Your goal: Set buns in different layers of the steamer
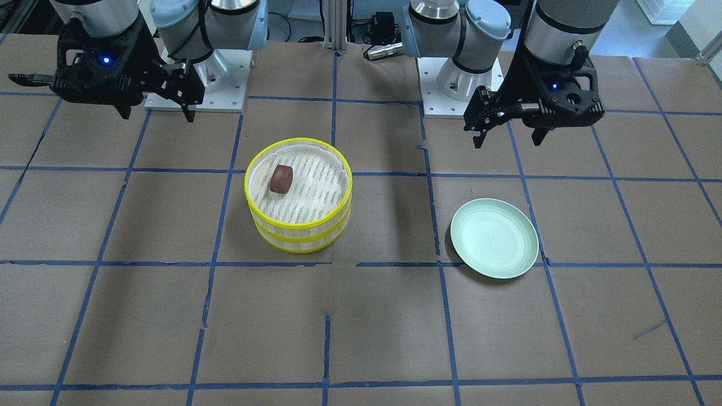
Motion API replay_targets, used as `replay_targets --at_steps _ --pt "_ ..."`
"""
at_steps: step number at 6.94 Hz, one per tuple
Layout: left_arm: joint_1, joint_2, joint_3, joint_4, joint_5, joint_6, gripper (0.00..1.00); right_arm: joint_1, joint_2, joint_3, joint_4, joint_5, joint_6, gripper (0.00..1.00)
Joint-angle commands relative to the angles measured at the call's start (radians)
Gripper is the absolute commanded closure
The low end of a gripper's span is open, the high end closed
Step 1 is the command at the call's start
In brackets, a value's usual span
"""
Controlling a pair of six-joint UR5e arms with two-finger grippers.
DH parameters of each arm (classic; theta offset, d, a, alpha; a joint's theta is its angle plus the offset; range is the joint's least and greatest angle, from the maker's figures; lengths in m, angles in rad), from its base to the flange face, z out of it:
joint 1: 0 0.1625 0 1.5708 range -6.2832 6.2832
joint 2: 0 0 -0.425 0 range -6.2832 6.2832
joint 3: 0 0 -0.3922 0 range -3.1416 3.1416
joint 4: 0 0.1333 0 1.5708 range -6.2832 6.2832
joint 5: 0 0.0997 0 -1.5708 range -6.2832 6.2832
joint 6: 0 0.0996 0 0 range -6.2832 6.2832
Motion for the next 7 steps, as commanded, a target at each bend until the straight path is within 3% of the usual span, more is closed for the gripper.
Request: replay_targets --at_steps 1,2,7 --pt "0.0 -0.008 0.024 -0.056 -0.011 -0.011 0.0 0.0 0.0 0.001 0.0 0.0 0.004 0.0" --pt "-0.005 -0.011 0.029 -0.094 -0.049 -0.017 0.0 0.0 0.0 0.001 0.0 0.0 0.003 0.0" --pt "-0.009 -0.014 0.023 -0.086 -0.045 -0.018 0.0 0.0 0.0 0.003 0.0 -0.001 -0.006 0.0"
